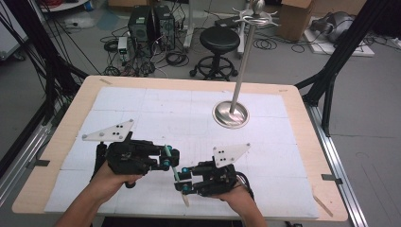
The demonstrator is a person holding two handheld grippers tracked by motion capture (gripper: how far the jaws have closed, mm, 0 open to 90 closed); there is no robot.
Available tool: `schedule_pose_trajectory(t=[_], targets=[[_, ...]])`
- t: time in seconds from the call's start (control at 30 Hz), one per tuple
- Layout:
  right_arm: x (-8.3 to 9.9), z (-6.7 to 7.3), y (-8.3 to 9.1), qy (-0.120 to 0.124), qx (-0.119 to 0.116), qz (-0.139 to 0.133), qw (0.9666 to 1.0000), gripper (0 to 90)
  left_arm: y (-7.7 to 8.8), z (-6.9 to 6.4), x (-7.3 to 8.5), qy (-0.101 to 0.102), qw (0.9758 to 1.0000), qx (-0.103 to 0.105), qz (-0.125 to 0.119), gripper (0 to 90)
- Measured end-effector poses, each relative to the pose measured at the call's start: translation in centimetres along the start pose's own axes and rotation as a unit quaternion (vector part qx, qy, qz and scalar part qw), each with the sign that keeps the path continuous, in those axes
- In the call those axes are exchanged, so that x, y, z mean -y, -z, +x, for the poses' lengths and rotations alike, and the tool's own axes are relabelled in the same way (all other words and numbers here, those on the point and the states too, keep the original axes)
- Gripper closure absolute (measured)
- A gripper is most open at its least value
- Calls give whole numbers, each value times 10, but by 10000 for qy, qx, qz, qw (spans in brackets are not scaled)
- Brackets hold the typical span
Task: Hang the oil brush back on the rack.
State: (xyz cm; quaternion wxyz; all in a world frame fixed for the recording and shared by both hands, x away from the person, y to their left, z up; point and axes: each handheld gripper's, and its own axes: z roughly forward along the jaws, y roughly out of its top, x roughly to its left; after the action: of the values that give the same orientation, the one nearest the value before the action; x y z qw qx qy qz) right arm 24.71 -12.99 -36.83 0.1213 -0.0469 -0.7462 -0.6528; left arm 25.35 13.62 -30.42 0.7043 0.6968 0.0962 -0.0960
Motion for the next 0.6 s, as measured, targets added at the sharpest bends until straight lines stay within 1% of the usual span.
schedule_pose_trajectory(t=[0.03,0.07,0.1,0.13,0.17,0.2,0.23,0.27,0.3,0.33,0.37,0.4,0.43,0.47,0.5,0.53,0.57,0.6], targets=[[0,0,0,0,0,0,10000,797,0,0,0,0,10000,0,0,766],[0,0,-1,76,81,-20,9999,814,0,0,0,-33,10000,-28,-3,765],[0,0,-1,76,81,-20,9999,814,0,-1,0,-58,10000,-76,3,765],[1,2,-1,28,319,-1,9995,825,-1,-3,0,-37,9995,-312,40,748],[1,2,-1,55,450,-2,9990,825,-1,-3,0,-37,9995,-312,40,660],[1,3,-1,20,666,0,9978,825,-3,-4,0,120,9958,-902,89,553],[1,3,-1,20,666,0,9978,825,-3,-4,0,120,9958,-902,89,491],[2,3,-2,22,862,-21,9963,825,-4,-4,0,177,9921,-1234,126,491],[2,6,-3,16,1272,22,9919,825,-4,-4,0,156,9900,-1394,124,471],[2,6,-3,16,1272,22,9919,825,-5,-5,1,139,9861,-1652,122,471],[2,7,-4,51,1491,49,9888,826,-6,-5,1,101,9841,-1769,119,471],[3,10,-7,0,1921,80,9813,825,-7,-5,1,86,9820,-1886,60,477],[3,10,-7,0,1921,80,9813,825,-8,-6,1,79,9807,-1954,37,477],[3,10,-9,-15,2254,81,9742,825,-9,-6,0,54,9790,-2038,32,489],[3,10,-9,-15,2254,81,9742,825,-10,-6,-1,52,9779,-2088,35,489],[3,10,-9,8,2380,77,9712,825,-11,-7,-3,60,9765,-2156,45,499],[3,10,-10,-13,2528,71,9675,825,-12,-6,-3,73,9756,-2193,34,505],[3,11,-11,5,2741,74,9617,825,-12,-6,-4,100,9740,-2262,25,525]])
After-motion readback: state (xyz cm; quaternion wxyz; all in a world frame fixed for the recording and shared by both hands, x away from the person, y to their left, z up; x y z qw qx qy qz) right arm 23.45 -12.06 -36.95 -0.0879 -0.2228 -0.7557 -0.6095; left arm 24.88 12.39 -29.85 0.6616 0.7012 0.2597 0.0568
